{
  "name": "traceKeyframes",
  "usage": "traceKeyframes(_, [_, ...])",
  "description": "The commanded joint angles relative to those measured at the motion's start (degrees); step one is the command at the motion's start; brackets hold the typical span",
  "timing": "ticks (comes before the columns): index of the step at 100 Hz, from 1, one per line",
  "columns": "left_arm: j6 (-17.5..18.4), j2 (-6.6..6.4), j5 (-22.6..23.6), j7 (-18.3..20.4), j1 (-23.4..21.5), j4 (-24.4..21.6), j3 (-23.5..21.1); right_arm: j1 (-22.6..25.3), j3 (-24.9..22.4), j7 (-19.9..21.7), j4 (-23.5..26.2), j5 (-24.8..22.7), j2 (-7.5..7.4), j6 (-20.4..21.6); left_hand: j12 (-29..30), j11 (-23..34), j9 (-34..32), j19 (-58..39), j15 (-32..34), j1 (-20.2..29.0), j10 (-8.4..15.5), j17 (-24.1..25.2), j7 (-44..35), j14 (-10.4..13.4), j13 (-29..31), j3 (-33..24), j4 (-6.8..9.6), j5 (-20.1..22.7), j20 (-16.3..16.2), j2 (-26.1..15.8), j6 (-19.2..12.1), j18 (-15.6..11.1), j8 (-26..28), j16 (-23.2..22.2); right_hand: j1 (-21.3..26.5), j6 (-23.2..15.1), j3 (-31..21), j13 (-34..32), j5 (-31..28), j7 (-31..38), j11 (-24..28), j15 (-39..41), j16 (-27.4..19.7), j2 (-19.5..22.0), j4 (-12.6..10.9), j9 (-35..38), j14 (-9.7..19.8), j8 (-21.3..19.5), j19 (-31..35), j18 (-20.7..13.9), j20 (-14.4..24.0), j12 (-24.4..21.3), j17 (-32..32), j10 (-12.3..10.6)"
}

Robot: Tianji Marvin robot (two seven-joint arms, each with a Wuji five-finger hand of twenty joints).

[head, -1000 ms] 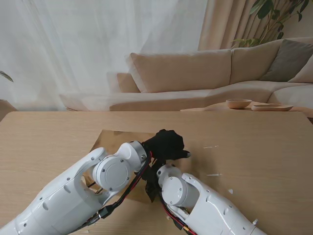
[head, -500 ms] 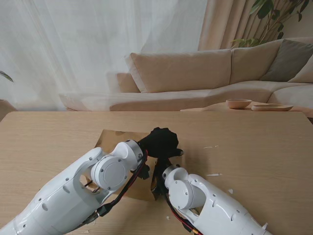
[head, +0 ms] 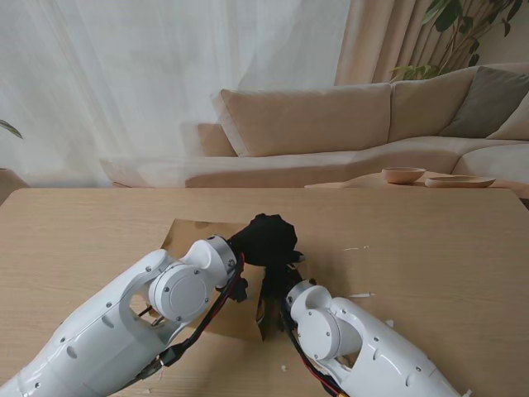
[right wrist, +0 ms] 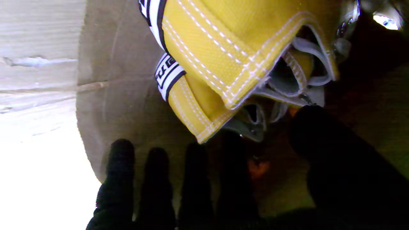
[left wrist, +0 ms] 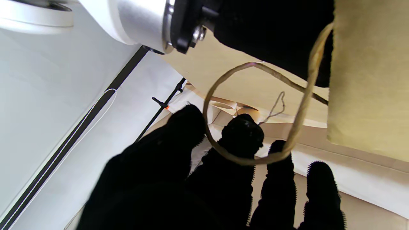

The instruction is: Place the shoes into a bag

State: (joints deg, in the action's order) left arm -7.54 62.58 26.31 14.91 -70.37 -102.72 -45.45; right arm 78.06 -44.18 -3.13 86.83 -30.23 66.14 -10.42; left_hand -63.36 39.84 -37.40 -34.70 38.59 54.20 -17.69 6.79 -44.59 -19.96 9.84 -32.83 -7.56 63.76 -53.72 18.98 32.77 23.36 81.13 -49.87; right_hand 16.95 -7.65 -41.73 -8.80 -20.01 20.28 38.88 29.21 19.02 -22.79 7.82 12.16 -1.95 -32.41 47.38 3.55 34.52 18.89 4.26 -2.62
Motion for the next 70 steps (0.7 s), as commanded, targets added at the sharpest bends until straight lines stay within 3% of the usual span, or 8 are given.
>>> traceKeyframes(1, [-0.1,0.0,0.5,0.5,-0.3,-0.5,-0.2,1.4,-0.4,0.7,1.0,-0.5,-0.17,0.2,-1.6,-0.3,-1.0,-2.9,1.6,3.1,1.9,0.0,-2.8,0.7,-0.8,0.9,-0.67,2.9,0.0,1.1,4.0,-0.4,2.9,-1.2,-2.0,-0.8,1.4,1.8,1.4,-1.2,-0.8,-0.9,-0.6,1.7,-2.4,-1.6,0.6,0.1,-1.4,-0.1,-0.8,-0.3,-0.7,-1.7])
traceKeyframes(14, [-0.5,-0.12,1.9,0.6,-0.1,-0.5,0.0,3.1,-1.9,0.6,2.2,-0.8,-0.45,0.4,-1.3,1.2,-3.2,-6.2,2.9,2.3,1.7,-0.4,-8.3,0.1,0.7,0.6,-1.03,3.5,0.5,0.5,5.1,0.3,5.3,-1.3,-2.2,-0.6,1.9,1.7,1.4,-1.4,-0.7,-1.0,-0.6,1.8,-2.5,-1.6,0.6,-0.1,-2.0,0.0,-0.7,-0.3,-0.6,-1.7])
traceKeyframes(28, [-1.3,-0.09,1.8,0.8,-0.1,-0.8,0.1,5.1,-3.8,0.5,3.7,-1.0,-0.69,0.4,-0.2,3.4,-4.5,-9.3,3.8,-0.2,0.6,-0.1,-15.4,-0.7,1.2,-2.2,-0.94,3.6,4.6,0.3,5.5,1.1,0.2,-0.9,-2.2,-0.6,2.2,1.7,1.2,-1.5,-0.5,-1.0,-0.5,1.9,-2.5,-1.4,0.6,-0.3,-2.3,0.1,-0.5,-0.3,-0.6,-1.6])
traceKeyframes(42, [-1.4,0.34,1.0,-0.7,-0.3,-0.5,0.1,7.2,-5.7,0.7,5.3,-1.8,-1.11,0.5,-1.1,3.9,-5.2,-9.8,4.2,0.0,0.2,-0.3,-16.9,-1.0,1.5,-2.8,-0.3,3.8,4.8,1.7,6.3,1.5,-0.5,-1.1,-2.4,-0.5,2.5,1.7,1.1,-1.6,-0.4,-0.8,-0.3,2.1,-2.6,-1.4,0.7,-0.5,-2.5,0.1,-0.3,-0.3,-0.5,-1.7])
traceKeyframes(70, [-1.5,0.08,2.7,-0.1,0.0,-0.5,0.1,12.1,-9.8,0.5,8.9,-3.1,-1.67,0.7,-2.3,3.8,-5.5,-10.9,4.4,1.7,1.1,-0.3,-17.3,-0.7,1.6,-1.5,-0.73,3.3,5.2,2.0,7.1,1.4,-1.6,-1.1,-2.6,-0.4,3.2,1.7,1.3,-1.9,-0.3,-0.3,0.1,2.8,-2.6,-1.2,0.6,-0.7,-2.8,0.4,0.1,-0.3,-0.4,-1.7])
